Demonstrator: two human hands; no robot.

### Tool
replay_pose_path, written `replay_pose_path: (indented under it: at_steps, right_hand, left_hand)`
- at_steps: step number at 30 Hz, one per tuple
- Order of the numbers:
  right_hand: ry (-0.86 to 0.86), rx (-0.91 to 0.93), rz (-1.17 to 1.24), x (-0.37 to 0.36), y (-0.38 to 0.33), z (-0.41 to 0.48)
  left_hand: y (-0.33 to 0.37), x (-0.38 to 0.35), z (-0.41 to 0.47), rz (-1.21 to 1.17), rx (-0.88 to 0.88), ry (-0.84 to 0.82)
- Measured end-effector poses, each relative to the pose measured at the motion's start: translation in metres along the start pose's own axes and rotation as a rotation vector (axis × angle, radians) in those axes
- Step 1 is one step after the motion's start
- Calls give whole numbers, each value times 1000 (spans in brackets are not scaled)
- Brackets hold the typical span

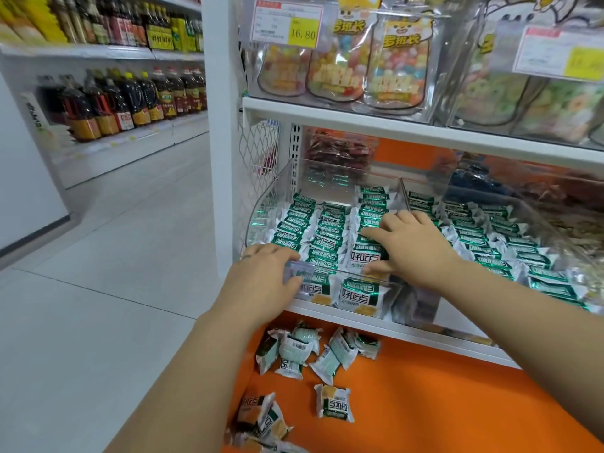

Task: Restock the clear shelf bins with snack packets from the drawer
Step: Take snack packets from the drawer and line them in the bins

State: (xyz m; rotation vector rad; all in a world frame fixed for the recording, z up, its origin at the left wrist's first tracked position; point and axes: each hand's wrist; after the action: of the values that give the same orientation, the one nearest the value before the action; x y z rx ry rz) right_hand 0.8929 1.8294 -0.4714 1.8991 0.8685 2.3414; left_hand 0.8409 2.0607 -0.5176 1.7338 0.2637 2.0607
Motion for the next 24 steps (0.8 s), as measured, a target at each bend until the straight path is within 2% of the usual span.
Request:
replay_pose_path:
  at_steps: [3, 7, 17, 20, 22, 24]
  right_hand:
    - [125, 22, 103, -8, -2, -8]
    - [276, 43, 88, -28, -2, -11]
    - [68, -81, -53, -14, -14, -12]
    - [15, -108, -33, -12, -19, -22]
    - [154, -124, 52, -13, -24, -31]
    - [400, -90, 143, -17, -34, -39]
  left_hand:
    - [0, 0, 0, 7, -3, 0]
    - [0, 0, 0, 14, -8, -1]
    - [-1, -3, -1, -16, -31, 36]
    - [-6, -2, -7, -88, -85, 140]
    - [-11, 1, -14, -129, -95, 248]
    - [-23, 3, -22, -144, -89, 301]
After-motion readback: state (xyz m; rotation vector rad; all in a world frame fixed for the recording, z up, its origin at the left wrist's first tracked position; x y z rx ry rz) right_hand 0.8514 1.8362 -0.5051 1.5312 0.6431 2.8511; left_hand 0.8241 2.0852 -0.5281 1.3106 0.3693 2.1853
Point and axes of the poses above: each hand's wrist, its own z-axis towards the middle knuckle, its own x-axis out of the back of the hand, y = z × x, and after that the axes turned 2 degrees about -x, right-handed
